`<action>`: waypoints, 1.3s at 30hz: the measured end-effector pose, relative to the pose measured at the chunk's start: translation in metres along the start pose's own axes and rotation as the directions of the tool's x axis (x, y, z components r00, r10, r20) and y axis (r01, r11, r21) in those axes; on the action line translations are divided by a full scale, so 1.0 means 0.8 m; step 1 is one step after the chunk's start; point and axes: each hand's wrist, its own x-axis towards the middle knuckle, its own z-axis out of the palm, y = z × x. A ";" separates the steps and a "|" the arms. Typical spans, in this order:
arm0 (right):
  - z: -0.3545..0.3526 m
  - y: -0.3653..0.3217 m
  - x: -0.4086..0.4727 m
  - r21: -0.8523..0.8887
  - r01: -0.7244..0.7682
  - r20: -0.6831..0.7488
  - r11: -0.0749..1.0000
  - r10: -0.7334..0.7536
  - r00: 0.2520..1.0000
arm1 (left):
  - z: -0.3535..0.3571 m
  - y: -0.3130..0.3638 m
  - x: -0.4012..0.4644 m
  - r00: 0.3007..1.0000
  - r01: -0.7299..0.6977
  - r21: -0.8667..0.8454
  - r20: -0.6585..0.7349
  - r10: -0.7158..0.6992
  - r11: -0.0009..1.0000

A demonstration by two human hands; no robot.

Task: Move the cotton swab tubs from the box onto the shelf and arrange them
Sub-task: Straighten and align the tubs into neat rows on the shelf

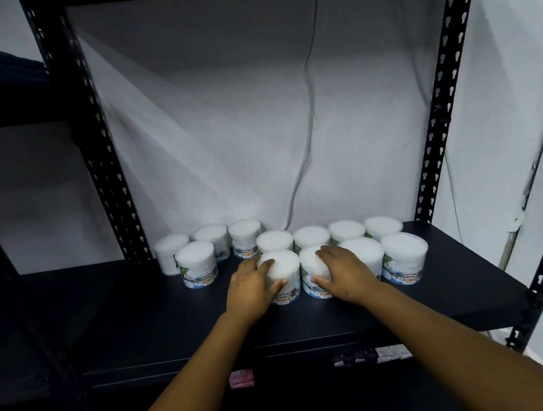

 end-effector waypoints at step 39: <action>-0.017 -0.015 -0.021 0.044 -0.049 0.052 0.998 0.046 0.998 | -0.026 0.009 -0.021 0.991 0.047 0.091 0.123 -0.058 0.995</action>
